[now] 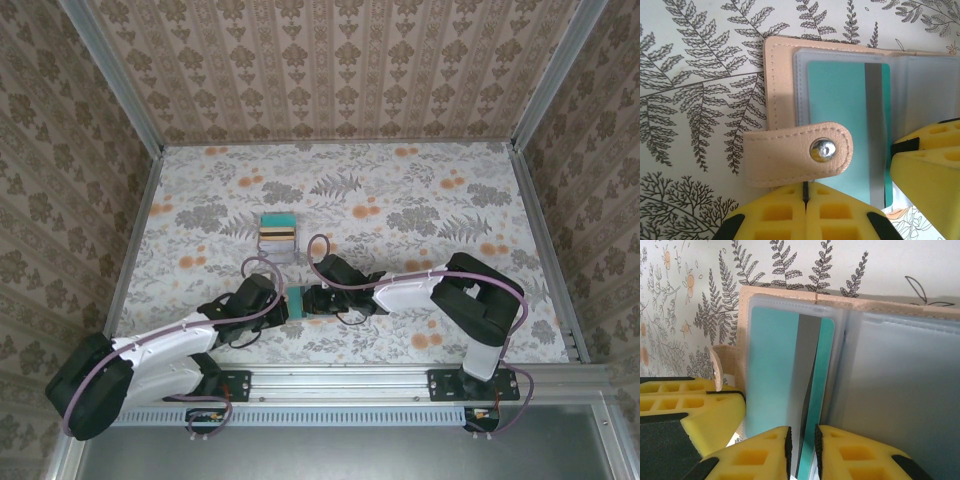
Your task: Take the credit cards out of the card holder
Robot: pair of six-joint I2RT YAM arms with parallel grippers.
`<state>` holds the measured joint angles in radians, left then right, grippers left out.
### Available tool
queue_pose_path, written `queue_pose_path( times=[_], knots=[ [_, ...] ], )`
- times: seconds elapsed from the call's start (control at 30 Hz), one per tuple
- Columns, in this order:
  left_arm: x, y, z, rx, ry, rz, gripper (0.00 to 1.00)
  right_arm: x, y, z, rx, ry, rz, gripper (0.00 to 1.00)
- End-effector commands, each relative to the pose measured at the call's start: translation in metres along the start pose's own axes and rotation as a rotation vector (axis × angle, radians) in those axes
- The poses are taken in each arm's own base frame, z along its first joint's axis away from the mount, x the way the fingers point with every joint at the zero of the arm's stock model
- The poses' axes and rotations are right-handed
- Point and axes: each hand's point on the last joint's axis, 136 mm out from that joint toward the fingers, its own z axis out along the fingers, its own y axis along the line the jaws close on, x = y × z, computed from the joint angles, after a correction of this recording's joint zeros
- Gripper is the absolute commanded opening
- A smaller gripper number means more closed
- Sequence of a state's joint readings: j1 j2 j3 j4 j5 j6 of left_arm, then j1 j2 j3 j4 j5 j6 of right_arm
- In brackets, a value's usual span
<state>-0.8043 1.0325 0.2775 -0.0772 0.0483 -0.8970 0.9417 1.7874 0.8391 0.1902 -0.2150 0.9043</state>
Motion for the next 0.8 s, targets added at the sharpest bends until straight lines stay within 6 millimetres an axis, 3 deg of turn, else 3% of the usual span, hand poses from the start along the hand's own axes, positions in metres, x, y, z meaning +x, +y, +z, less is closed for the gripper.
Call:
queue_pose_path(
  times=[0.0,0.4,0.77],
  knots=[
    [0.008,0.012,0.002,-0.048,0.027,-0.009,0.03,0.006,-0.011,0.001,0.052,0.014,0.024,0.24],
    [0.011,0.016,0.002,-0.067,0.034,-0.011,0.02,0.003,-0.021,-0.010,0.104,-0.019,0.039,0.24],
    [0.010,0.013,0.003,-0.057,0.034,-0.006,0.02,0.008,-0.009,0.006,0.008,0.026,0.063,0.21]
  ],
)
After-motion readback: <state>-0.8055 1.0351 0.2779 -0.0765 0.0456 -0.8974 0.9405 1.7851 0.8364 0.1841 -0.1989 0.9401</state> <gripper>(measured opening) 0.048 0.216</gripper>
